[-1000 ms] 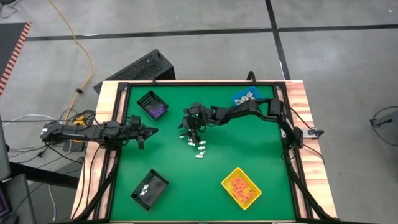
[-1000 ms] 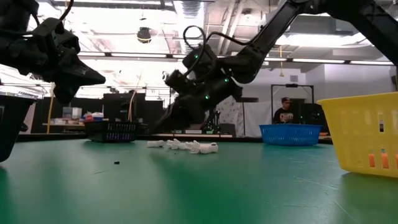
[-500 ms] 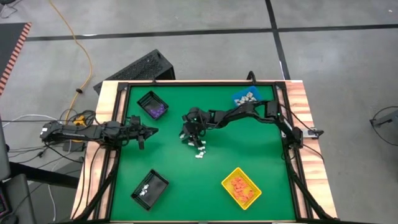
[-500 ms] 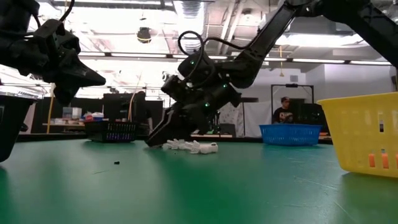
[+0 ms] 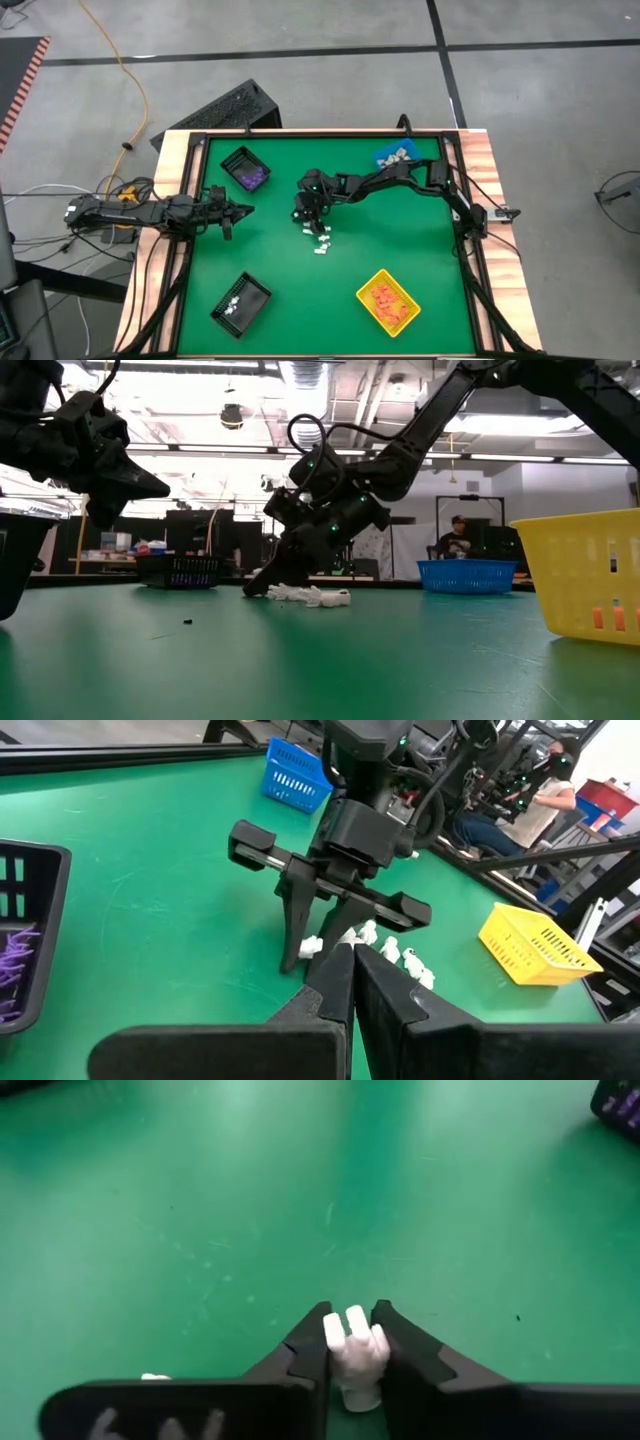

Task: Sort Halloween decoration
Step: Put the white skeleton toy into the bottom black basket

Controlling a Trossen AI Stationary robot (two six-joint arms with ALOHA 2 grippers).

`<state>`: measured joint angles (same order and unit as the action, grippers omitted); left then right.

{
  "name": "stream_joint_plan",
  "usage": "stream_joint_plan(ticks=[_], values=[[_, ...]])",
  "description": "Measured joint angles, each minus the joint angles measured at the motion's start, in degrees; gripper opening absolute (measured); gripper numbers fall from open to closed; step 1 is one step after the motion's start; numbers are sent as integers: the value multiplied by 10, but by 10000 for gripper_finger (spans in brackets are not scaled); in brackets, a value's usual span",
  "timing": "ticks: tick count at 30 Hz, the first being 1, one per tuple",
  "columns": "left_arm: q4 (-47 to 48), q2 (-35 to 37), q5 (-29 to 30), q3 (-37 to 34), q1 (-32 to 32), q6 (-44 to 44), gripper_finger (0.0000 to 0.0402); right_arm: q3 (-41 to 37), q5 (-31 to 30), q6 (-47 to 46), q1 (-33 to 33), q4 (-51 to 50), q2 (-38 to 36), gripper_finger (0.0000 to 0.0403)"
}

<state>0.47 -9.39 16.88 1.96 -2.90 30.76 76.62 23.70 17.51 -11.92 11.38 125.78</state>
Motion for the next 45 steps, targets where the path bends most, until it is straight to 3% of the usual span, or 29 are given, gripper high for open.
stream_joint_plan(ticks=[5, 13, 21, 28, 35, 40, 45], values=[[0, 0, 0, 0, 0, 1, 0, 0, 0, -11, 2, -2, -8, 63], [0, 0, 0, 0, 0, 1, 0, -2, 0, -12, 15, -3, -54, 58], [0, 0, 0, 0, 0, 3, 0, 38, -1, -8, 87, 26, -64, 57], [0, 0, 0, 0, 0, 18, 0, 94, -31, 125, 155, 21, -64, 57], [0, 0, 0, 0, 0, 20, 0, 140, -30, 138, 159, 34, -47, 56], [-1, 1, 0, 0, 0, 16, 0, 198, 1, 120, 178, 38, -8, 56], [-1, -9, 4, 0, 0, 15, 0, 281, 68, 108, 189, 9, 53, 56]])
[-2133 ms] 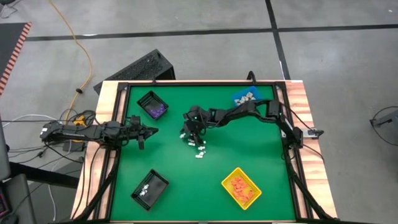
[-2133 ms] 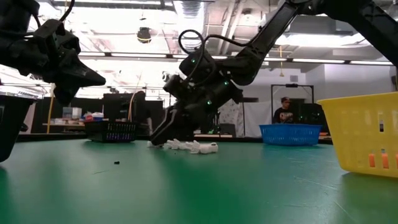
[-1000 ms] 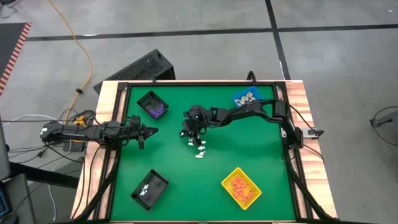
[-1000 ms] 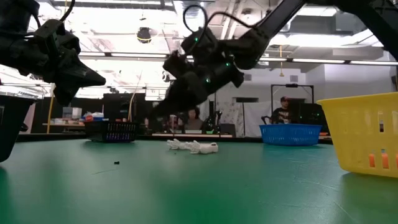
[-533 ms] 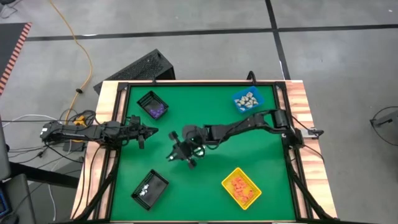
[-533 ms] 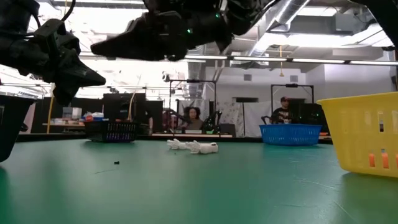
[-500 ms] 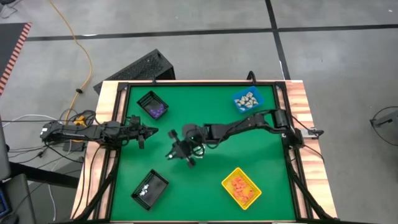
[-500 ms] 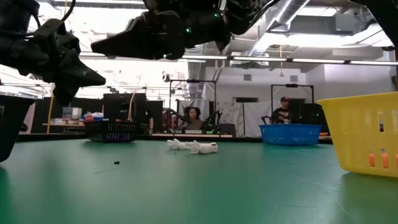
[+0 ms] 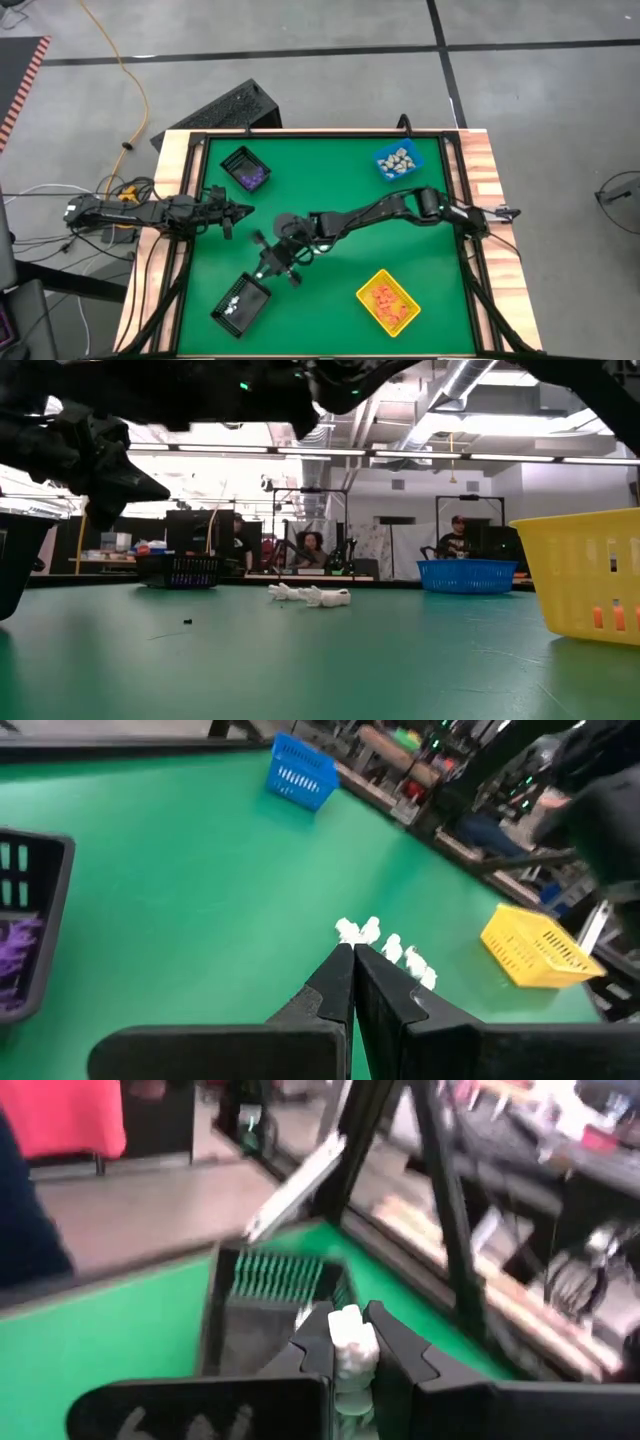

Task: Sort Halloween decoration
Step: Put the white skeleton toy into the bottom black basket

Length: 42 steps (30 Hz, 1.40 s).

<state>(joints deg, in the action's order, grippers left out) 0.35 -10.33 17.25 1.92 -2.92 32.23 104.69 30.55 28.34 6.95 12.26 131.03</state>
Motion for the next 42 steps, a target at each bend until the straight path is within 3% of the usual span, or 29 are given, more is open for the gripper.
stream_joint_plan(ticks=[12, 22, 26, 36, 42], values=[[0, -9, 3, 0, 0, 0, 0, 167, 94, -89, 10, -34, 115, 56], [-1, -9, 4, 0, 0, 11, 0, 181, 98, -104, 21, -30, 129, 59], [-1, -9, 4, 0, 0, 15, 0, 180, 96, -121, 25, -42, 129, 88], [-2, -9, 3, 0, 0, 26, 0, 179, 52, -150, 24, -69, 128, 208], [-2, -9, 3, 0, 0, 45, 0, 178, 32, -174, -14, -189, 66, 213]])
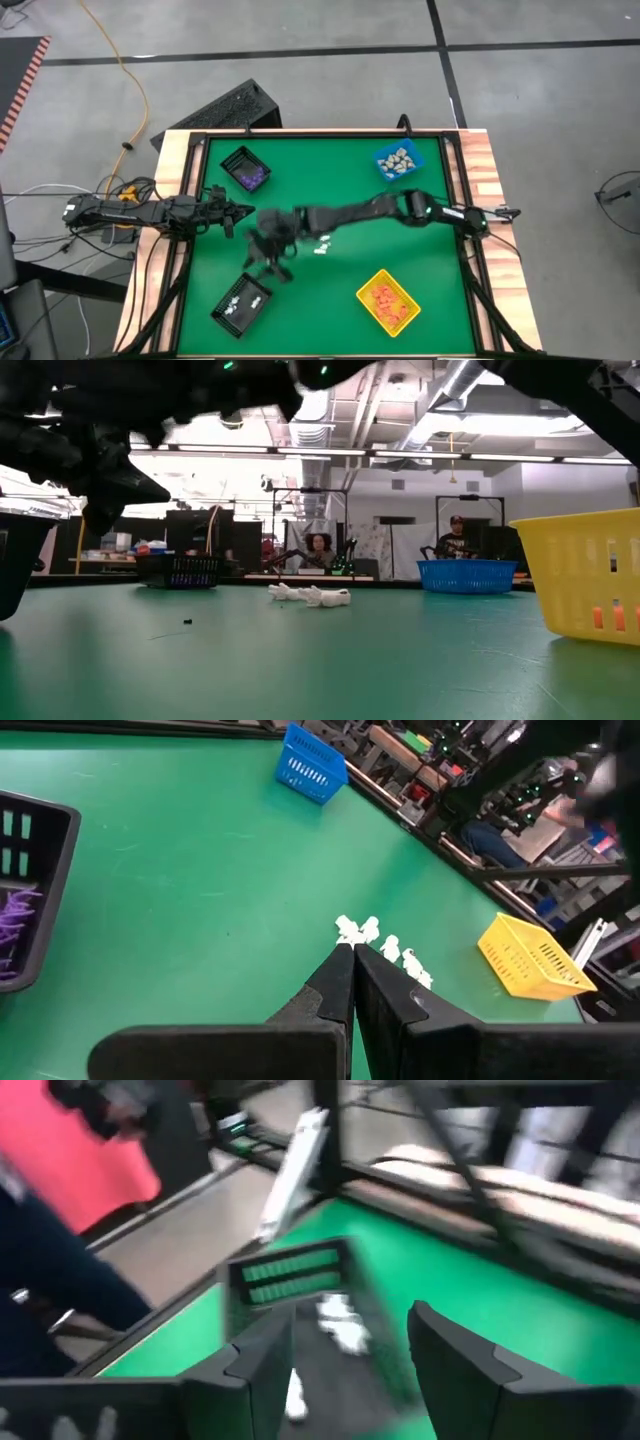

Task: Sort Halloween decoration
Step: Put the white skeleton toy into the bottom black basket

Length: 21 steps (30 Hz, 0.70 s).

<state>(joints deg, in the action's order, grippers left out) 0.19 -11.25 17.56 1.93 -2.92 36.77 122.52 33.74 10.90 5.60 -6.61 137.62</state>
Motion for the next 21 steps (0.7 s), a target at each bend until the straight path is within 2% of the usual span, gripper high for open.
stream_joint_plan(ticks=[5, 11, 14, 18, 21], values=[[0, 0, -11, 0, 0, 4, 0, 2, -9, 9, -52, -163, -73, 192], [3, 0, -39, 0, 0, 8, 0, 0, -40, 130, -117, -499, -189, 171], [2, 0, -37, 0, 0, -7, 0, -24, -51, 149, -164, -616, -246, 158], [3, 0, -34, 0, 0, -28, 0, -95, -77, 141, -225, -668, -338, 138], [3, 0, -33, 0, 0, -33, 0, -196, -96, 122, -253, -639, -418, 122]])
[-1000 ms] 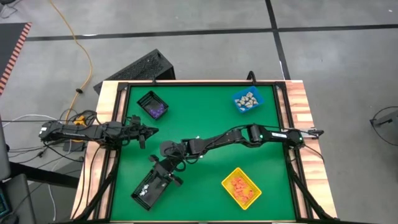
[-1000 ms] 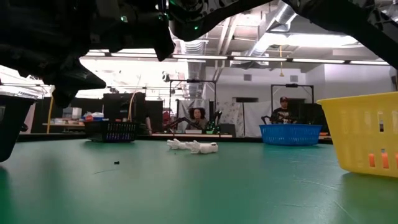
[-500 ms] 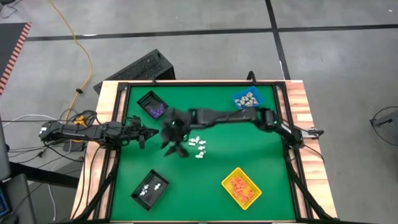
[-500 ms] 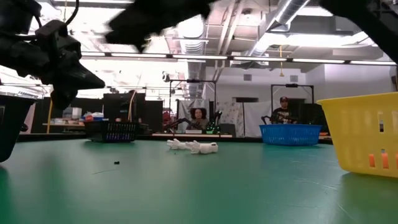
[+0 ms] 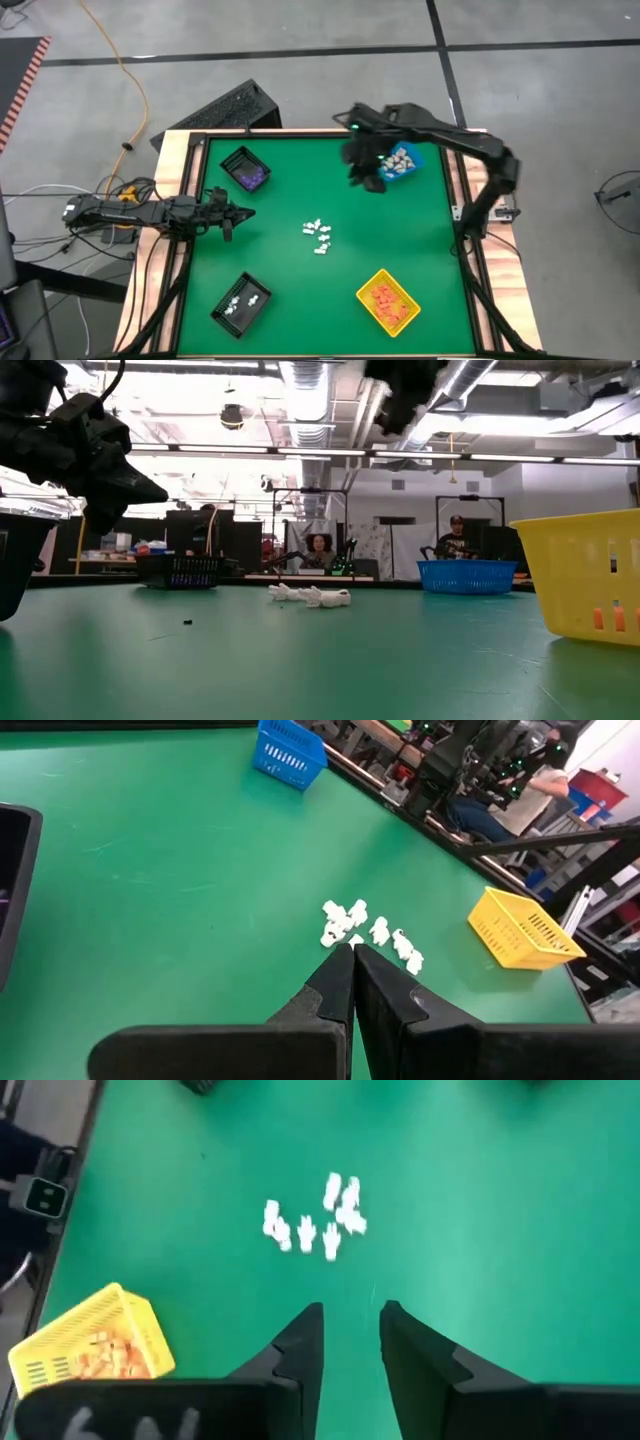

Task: Sort Halloween decoration
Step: Put the white skeleton toy into the bottom black basket

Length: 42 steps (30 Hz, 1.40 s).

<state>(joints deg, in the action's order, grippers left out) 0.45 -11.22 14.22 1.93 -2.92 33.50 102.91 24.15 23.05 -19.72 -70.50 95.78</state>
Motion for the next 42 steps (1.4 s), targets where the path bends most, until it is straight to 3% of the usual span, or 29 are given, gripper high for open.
stream_joint_plan(ticks=[3, 8, 11, 15, 21, 32, 35, 42], values=[[0, 0, 0, 0, 0, 0, 0, -134, -7, -37, -8, 98, -74, 113], [0, 0, 2, 0, 0, 1, 0, -352, -8, -144, 11, 370, -171, 111], [0, 0, 10, 0, 0, 1, 0, -456, -36, -188, 36, 529, -183, 111], [0, 0, 31, 0, 0, -2, 0, -527, -60, -230, 68, 712, -153, 111], [0, 0, 35, 1, 0, -2, 0, -534, -66, -222, 101, 818, -57, 125], [0, 0, 27, 1, 0, 1, 0, -463, -66, -225, 133, 836, 76, 237], [0, -1, 27, 1, 0, 1, 0, -428, -69, -204, 155, 833, 111, 241], [0, -6, 26, 1, 0, -1, 0, -393, -166, -180, 193, 826, 133, 231]])
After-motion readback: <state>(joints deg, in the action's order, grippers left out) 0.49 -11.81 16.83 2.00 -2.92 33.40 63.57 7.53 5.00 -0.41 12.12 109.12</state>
